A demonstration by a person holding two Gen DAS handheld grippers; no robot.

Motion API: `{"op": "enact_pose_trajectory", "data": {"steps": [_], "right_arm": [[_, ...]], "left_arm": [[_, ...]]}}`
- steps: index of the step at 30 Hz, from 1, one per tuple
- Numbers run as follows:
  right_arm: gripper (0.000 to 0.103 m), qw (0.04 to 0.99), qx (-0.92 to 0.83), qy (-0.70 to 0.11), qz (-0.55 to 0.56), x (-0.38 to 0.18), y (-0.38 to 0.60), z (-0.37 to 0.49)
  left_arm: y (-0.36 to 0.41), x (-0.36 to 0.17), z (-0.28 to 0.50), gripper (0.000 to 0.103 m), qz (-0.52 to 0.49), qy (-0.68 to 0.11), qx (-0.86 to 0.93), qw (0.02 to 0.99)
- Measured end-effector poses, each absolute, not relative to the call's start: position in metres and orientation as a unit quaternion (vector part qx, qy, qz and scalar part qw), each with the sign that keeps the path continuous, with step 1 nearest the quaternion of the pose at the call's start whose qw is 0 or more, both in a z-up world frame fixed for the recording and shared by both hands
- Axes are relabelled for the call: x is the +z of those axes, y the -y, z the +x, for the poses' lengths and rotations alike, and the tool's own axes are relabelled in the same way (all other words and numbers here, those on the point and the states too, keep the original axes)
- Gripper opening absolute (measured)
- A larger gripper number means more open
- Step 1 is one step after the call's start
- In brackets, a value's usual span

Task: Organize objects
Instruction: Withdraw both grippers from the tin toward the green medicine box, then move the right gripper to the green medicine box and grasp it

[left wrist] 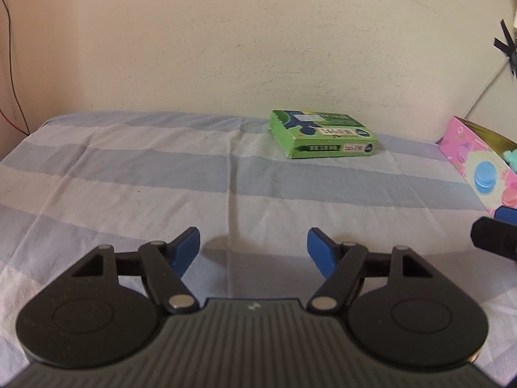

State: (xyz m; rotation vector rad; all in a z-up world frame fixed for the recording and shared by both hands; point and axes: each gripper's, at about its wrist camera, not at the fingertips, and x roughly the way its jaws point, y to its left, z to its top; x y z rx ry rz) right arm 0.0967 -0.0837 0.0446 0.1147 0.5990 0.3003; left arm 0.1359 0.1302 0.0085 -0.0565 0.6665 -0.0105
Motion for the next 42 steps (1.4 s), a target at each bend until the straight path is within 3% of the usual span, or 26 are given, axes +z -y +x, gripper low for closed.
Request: {"op": "enact_pose_trajectory", "data": {"steps": [11,20,33,34,36,42], "right_arm": [[0.080,0.920,0.101,-0.355,0.128,0.016,0.071,0.210],[0.083,0.923,0.074,-0.351,0.138,0.011,0.060,0.276],[0.084,0.928,0.083,-0.362,0.016,0.007,-0.015,0.361],[0.086,0.930,0.075,-0.360,0.005,0.004,-0.018,0.365],[0.100,0.926,0.071,-0.371,-0.002,0.001,-0.024,0.375],[0.099,0.920,0.077,-0.371,-0.098,-0.005,-0.042,0.361]], "left_arm": [[-0.156,0.005,0.151,0.076,-0.048,-0.332,0.034,0.941],[-0.154,0.003,0.151,0.081,-0.042,-0.329,0.036,0.943],[-0.157,0.004,0.151,0.082,-0.067,-0.329,0.036,0.941],[-0.157,0.004,0.151,0.084,-0.068,-0.330,0.035,0.941],[-0.156,0.004,0.151,0.087,-0.072,-0.331,0.030,0.940],[-0.157,0.005,0.151,0.087,-0.075,-0.332,0.029,0.940]]}}
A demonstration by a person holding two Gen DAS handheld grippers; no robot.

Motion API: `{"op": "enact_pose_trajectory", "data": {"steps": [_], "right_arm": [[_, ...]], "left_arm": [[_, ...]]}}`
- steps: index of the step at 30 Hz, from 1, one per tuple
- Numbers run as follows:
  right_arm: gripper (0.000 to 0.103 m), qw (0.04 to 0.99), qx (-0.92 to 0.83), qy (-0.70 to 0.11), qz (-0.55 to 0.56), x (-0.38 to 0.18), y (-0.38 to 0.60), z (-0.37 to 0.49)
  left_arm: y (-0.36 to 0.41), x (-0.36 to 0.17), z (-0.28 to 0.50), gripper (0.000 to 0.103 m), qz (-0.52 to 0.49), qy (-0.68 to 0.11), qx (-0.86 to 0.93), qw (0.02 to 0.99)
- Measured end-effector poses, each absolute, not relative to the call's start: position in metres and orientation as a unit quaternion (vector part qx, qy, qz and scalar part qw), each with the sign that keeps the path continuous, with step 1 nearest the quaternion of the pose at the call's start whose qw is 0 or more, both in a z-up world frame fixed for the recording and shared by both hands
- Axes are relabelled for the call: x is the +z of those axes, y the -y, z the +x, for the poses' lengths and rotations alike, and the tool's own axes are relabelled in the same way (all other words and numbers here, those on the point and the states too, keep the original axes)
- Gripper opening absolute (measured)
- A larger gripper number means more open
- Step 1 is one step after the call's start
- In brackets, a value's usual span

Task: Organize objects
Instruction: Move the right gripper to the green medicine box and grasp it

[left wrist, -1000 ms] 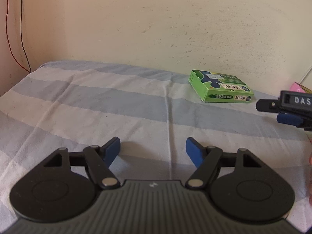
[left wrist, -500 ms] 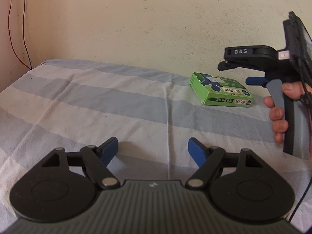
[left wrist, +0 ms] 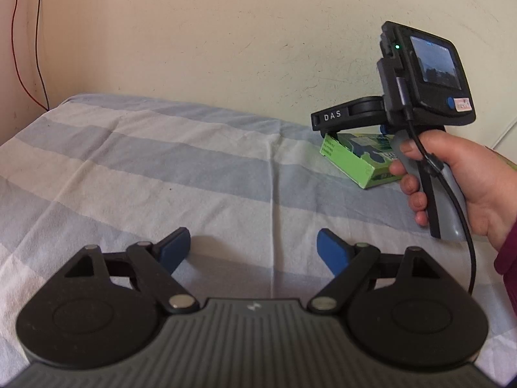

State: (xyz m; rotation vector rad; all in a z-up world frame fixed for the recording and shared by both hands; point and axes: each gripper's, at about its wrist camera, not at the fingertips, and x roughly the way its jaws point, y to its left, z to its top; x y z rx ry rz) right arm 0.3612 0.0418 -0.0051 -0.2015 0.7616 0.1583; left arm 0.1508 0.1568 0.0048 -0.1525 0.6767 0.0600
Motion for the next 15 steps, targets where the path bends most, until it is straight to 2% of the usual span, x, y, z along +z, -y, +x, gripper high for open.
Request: {"op": "enact_pose_trajectory", "data": {"steps": [8,13,15], "right_arm": [[0.098,0.921,0.099,-0.355,-0.128,0.001,-0.019,0.288],[0.098,0.924,0.112,-0.328,-0.158,0.003,0.001,0.205],[0.094,0.925,0.122,-0.334,-0.136,0.005,0.015,0.174]], "left_arm": [[-0.166,0.009,0.147,0.087,-0.114,-0.330,0.026,0.937],[-0.168,0.012,0.144,0.087,-0.127,-0.324,0.023,0.937],[-0.165,0.013,0.143,0.087,-0.122,-0.322,0.021,0.939]]}}
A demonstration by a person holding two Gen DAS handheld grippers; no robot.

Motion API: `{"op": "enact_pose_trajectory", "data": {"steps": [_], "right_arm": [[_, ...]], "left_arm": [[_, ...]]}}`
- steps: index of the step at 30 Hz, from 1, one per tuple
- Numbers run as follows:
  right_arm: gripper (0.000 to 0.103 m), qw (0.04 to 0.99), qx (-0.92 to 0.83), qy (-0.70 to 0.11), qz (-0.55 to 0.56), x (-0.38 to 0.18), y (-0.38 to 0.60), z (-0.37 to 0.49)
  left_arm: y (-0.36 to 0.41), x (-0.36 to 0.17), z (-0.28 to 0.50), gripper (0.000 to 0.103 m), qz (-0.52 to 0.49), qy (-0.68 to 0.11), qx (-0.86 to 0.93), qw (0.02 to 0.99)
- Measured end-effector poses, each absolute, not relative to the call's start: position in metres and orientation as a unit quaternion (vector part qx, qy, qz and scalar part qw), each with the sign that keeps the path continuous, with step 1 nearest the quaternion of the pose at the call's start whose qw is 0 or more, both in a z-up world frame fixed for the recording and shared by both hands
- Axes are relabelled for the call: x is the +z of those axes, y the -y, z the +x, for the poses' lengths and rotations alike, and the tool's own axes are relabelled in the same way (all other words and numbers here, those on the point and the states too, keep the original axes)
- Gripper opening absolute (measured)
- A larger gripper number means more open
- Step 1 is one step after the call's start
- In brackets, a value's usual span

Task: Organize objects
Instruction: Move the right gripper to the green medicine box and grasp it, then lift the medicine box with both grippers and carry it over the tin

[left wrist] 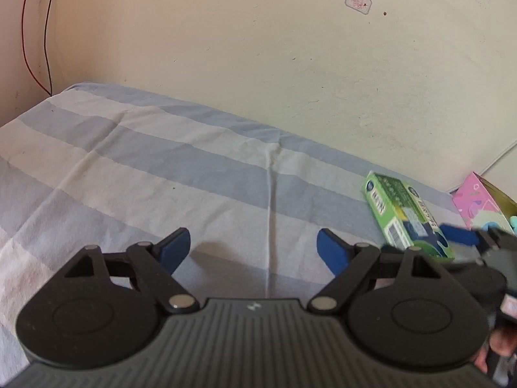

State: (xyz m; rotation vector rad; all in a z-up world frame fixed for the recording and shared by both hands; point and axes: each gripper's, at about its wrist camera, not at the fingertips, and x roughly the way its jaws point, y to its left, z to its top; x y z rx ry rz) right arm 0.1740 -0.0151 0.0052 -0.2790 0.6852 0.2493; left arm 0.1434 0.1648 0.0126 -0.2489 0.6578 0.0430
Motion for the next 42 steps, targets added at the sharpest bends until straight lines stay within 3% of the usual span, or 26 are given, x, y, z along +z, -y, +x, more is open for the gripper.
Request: {"op": "enact_pose_trajectory", "data": {"steps": [3,10,15,19,27,28,29,31,42], "right_arm": [[0.092,0.919,0.135,-0.369,-0.029,0.003,0.048,0.134],[0.091,0.936,0.120,-0.326,0.050,0.013,0.099,0.071],[0.092,0.943,0.110,-0.307,0.070,0.028,0.113,0.080],[0.101,0.936,0.122,-0.319,0.089,0.025,0.101,0.114],[0.102,0.930,0.119,-0.348,0.029,-0.002,0.042,0.179],[0.100,0.925,0.112,-0.363,0.032,-0.004,0.041,0.185],[0.083,0.928,0.111,-0.354,0.033,-0.003,0.043,0.184],[0.083,0.927,0.125,-0.354,0.016,-0.003,0.045,0.180],[0.086,0.907,0.219,-0.354,-0.065,0.004,0.145,0.004]], "left_arm": [[-0.159,0.013,0.141,0.087,-0.112,-0.321,0.014,0.940],[-0.152,0.014,0.136,0.087,-0.116,-0.318,-0.020,0.941],[-0.148,0.011,0.132,0.087,-0.147,-0.315,-0.056,0.936],[-0.155,0.011,0.134,0.087,-0.162,-0.309,-0.045,0.936],[-0.175,0.009,0.143,0.087,-0.209,-0.330,-0.038,0.920],[-0.175,0.009,0.143,0.087,-0.208,-0.329,-0.039,0.920],[-0.174,0.010,0.142,0.087,-0.208,-0.328,-0.042,0.921],[-0.172,0.011,0.141,0.087,-0.205,-0.326,-0.052,0.922],[-0.096,0.013,0.113,0.087,-0.100,-0.323,-0.294,0.894]]}}
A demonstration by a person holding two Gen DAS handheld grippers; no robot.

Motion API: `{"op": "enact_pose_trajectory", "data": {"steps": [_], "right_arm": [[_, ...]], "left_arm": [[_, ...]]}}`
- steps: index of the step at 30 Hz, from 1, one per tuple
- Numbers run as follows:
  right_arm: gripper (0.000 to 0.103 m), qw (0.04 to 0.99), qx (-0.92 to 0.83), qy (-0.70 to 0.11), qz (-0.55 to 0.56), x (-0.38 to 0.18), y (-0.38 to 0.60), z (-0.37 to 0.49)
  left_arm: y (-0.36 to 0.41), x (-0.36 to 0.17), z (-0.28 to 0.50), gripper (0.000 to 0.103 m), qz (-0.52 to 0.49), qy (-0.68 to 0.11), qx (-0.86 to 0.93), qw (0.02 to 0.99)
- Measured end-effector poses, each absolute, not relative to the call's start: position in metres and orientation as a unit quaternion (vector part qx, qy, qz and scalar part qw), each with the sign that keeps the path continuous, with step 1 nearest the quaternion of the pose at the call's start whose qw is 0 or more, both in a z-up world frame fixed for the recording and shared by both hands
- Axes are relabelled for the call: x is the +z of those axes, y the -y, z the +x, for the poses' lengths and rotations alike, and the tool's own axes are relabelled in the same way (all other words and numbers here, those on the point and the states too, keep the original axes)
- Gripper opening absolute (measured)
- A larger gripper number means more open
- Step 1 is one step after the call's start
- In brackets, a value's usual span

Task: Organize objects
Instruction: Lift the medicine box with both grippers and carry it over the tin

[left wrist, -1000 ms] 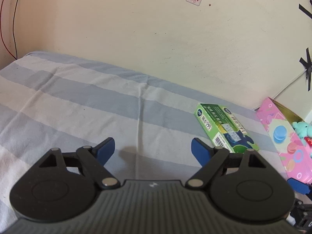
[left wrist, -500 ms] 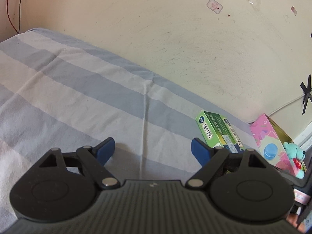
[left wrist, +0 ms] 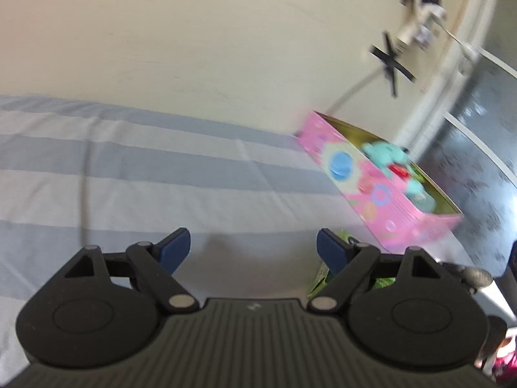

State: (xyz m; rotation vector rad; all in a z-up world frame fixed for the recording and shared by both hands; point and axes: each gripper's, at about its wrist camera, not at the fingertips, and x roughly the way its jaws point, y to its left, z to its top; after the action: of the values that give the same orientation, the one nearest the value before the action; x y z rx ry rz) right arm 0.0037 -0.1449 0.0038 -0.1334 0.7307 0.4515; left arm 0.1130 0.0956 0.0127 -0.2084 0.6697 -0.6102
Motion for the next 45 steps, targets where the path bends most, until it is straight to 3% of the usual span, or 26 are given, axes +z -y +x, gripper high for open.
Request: {"op": "enact_pose_trajectory", "data": {"steps": [3,6,10,15,20,26,29,34,39,45], "right_arm": [[0.098,0.924,0.152,-0.346,-0.058,0.005,0.189,-0.043],[0.101,0.940,0.064,-0.336,-0.003,0.005,0.234,-0.072],[0.097,0.943,0.039,-0.320,0.082,0.006,0.264,-0.095],[0.095,0.946,0.098,-0.304,0.061,0.012,0.247,-0.090],[0.082,0.935,0.138,-0.322,0.053,0.003,0.228,-0.065],[0.074,0.945,0.137,-0.288,0.069,0.009,0.240,-0.073],[0.069,0.956,0.136,-0.245,0.089,0.031,0.267,-0.093],[0.069,0.973,0.098,-0.190,0.084,0.078,0.324,-0.094],[0.069,0.973,0.068,-0.204,0.078,0.095,0.380,-0.058],[0.069,0.963,0.069,-0.244,0.094,0.078,0.428,-0.005]], "left_arm": [[-0.061,0.010,0.103,0.087,-0.074,-0.342,-0.350,0.869],[-0.036,0.009,0.094,0.087,-0.085,-0.363,-0.393,0.840],[-0.009,0.011,0.084,0.086,-0.087,-0.373,-0.407,0.830],[0.012,0.008,0.079,0.085,-0.086,-0.388,-0.399,0.826],[0.029,-0.001,0.071,0.065,-0.081,-0.411,-0.391,0.819],[0.049,0.036,0.058,0.064,-0.054,-0.376,-0.400,0.834],[0.070,0.071,0.057,0.064,-0.052,-0.345,-0.428,0.834],[0.141,0.103,0.079,0.065,-0.036,-0.334,-0.437,0.835],[0.208,0.104,0.113,0.065,-0.053,-0.358,-0.422,0.831],[0.249,0.088,0.147,0.065,-0.047,-0.383,-0.396,0.833]]}}
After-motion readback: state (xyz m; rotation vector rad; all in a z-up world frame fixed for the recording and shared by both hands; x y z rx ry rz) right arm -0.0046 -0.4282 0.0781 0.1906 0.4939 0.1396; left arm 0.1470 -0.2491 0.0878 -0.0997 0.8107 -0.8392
